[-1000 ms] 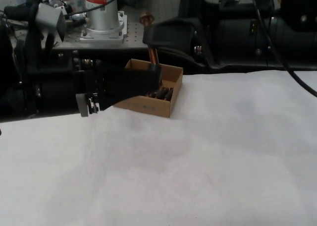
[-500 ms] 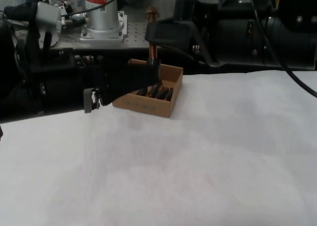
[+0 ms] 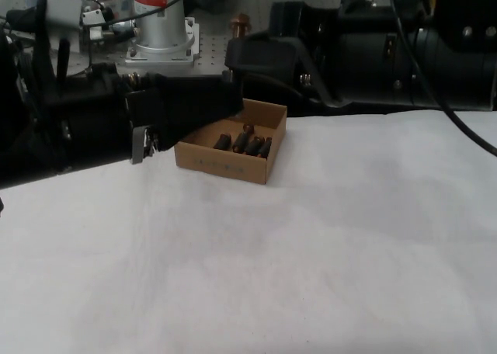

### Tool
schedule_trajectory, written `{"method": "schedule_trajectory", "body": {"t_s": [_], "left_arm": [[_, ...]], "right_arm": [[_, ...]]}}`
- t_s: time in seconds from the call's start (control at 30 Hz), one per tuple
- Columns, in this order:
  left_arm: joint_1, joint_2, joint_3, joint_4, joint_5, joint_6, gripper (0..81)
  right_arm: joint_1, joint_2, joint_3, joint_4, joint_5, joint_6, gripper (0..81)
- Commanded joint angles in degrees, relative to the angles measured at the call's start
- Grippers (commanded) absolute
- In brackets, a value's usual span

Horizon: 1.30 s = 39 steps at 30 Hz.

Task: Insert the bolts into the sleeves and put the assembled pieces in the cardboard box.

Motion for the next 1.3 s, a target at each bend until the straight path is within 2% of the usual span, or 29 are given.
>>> {"method": "schedule_trajectory", "body": {"t_s": [0.0, 0.27, 0.33, 0.47, 0.5, 0.73, 0.9, 1.03, 1.27], "left_arm": [[0.4, -0.4, -0.4, -1.8, -2.2, -1.5, 0.6], [0.4, -0.4, -0.4, -2.2, -1.4, -0.5, 0.6], [0.4, -0.4, -0.4, -2.3, -0.2, 0.6, 0.6], [0.4, -0.4, -0.4, -3.9, 0.5, 0.6, 0.6], [0.4, -0.4, -0.4, -4.6, 0.4, 0.6, 0.6], [0.4, -0.4, -0.4, -6.6, 0.4, 0.6, 0.6], [0.4, -0.4, -0.4, -6.1, -2.6, 6.4, 0.6], [0.4, 1.9, -0.5, -5.7, -6.4, 9.5, 0.6], [1.7, 15.7, -6.2, -4.0, -6.6, 13.1, 0.6]], "right_arm": [[0.1, -1.3, -0.1, 0.6, -3.3, -1.0, 2.9], [-0.1, -1.3, -0.1, 7.0, -8.7, -5.2, 1.0], [-0.1, -1.3, -0.1, 8.0, -9.3, -6.1, 11.8], [-0.1, -1.3, -0.1, 9.0, -7.7, -5.8, 44.2], [-0.1, -1.3, -0.1, 9.6, -7.2, -5.8, 46.7], [-0.1, -1.3, -0.1, 12.0, -7.6, -7.0, 43.5], [-1.0, -2.9, -0.1, 14.9, -7.7, -9.4, 43.1], [-4.1, -5.9, -0.1, 21.8, -7.4, -14.0, 43.0], [-10.3, -10.9, -0.1, 36.3, -1.7, -23.9, 41.8]]}}
